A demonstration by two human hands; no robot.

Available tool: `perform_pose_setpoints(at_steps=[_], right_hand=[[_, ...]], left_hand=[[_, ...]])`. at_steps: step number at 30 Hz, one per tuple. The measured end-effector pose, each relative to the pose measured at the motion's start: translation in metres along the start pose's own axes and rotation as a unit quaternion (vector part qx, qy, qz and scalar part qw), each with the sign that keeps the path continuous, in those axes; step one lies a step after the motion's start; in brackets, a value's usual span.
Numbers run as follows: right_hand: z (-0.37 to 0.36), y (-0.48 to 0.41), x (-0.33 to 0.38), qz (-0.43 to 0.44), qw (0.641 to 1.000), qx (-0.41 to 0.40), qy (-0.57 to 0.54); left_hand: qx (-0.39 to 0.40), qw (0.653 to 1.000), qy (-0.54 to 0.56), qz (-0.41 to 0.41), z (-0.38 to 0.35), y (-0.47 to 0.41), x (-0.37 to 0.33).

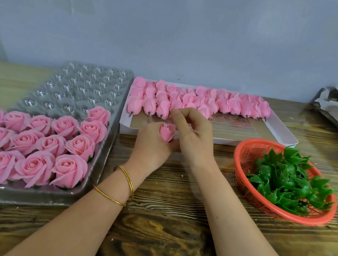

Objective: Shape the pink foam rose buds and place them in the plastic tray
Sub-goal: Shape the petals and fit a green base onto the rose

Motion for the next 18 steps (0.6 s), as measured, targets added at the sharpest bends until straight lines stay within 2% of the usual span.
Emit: perform_pose_setpoints(at_steps=[8,18], right_hand=[[-0.008,0.004,-0.009,0.005,0.998,0.02,0.065],[-0.012,0.011,-0.007,0.038,0.991,0.015,0.128]], left_hand=[[-0.011,0.995,-0.092,-0.028,-0.003,-0.001,0.003],[-0.03,0.997,-0.075,0.01,-0.003,0.002,0.005]])
Point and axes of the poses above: each hand's wrist, its own y-axis away from the middle knuckle, its own z-axis out of the back of the hand, x = y × z, the point moved 3 cm from there along -y, towards the middle knuckle, and after that the axes turned 15 degrees about z, right-handed, at the moved point
